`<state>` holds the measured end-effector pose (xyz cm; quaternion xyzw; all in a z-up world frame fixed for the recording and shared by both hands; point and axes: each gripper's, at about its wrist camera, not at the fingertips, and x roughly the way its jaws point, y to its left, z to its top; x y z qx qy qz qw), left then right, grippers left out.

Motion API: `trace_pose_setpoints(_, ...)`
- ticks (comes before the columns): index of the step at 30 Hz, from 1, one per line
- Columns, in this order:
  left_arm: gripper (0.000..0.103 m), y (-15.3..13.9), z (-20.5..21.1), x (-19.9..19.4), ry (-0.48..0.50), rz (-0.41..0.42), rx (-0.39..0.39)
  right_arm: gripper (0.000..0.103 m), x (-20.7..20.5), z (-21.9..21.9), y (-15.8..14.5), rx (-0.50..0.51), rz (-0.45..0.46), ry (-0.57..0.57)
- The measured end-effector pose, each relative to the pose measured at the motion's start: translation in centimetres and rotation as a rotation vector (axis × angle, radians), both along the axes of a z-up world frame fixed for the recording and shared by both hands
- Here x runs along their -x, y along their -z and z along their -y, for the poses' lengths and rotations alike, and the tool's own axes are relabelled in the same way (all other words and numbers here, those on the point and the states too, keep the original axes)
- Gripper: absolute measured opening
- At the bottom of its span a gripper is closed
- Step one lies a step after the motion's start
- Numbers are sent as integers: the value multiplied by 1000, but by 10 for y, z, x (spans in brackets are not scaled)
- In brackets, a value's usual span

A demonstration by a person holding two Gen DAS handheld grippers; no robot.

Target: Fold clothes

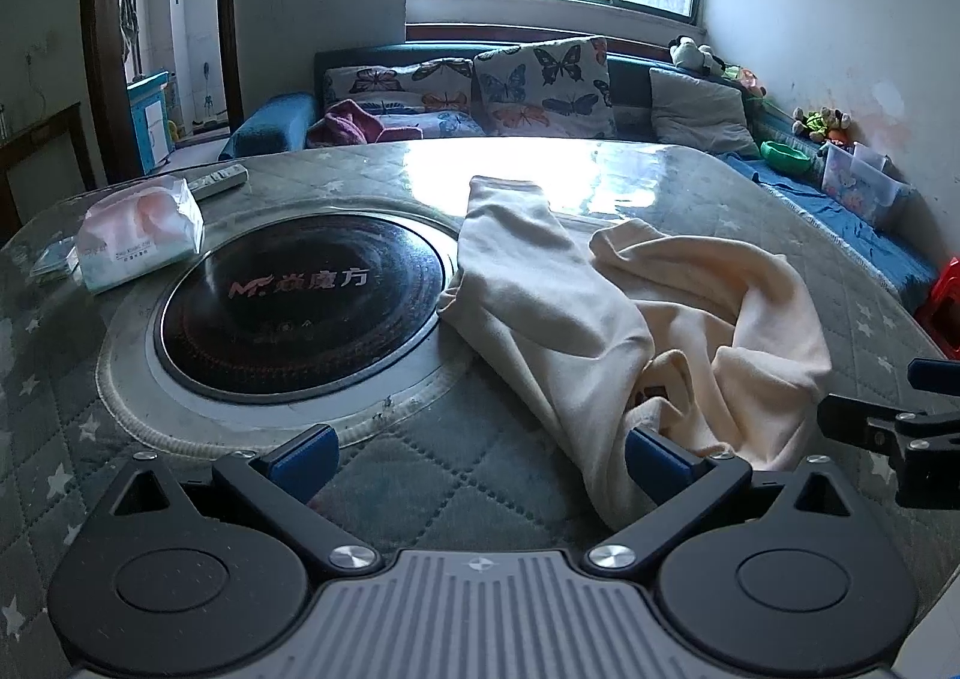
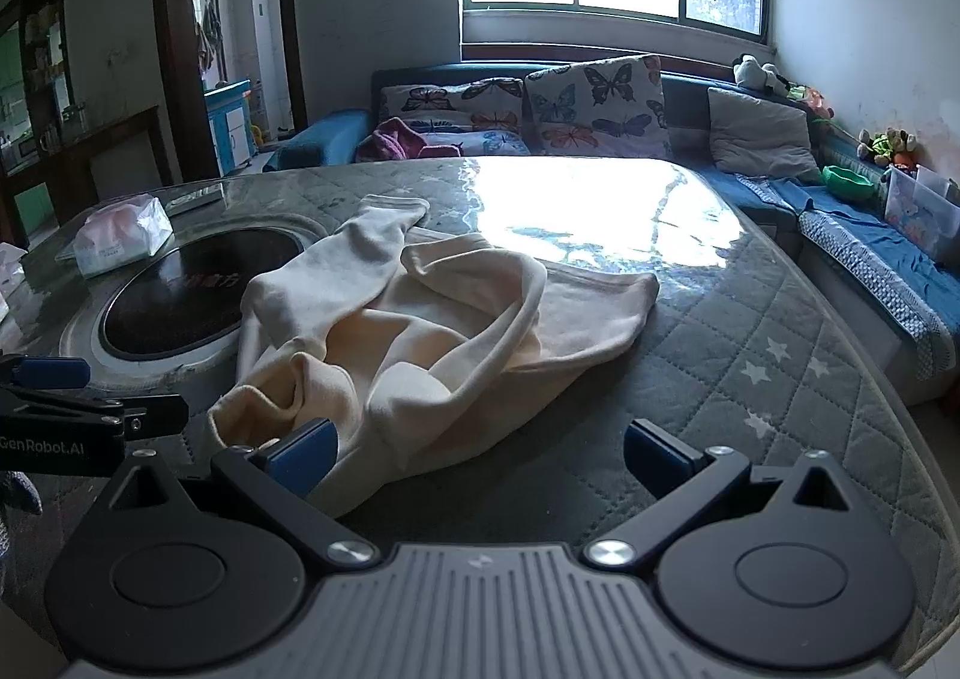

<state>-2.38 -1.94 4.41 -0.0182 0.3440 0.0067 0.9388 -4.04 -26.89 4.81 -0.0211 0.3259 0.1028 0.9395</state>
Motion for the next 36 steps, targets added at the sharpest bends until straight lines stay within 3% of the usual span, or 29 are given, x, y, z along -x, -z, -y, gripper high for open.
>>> trace_pose_setpoints(36,103,-8,25,-17,42,-29,-30,103,-17,-5,-4,-8,-9,-10)
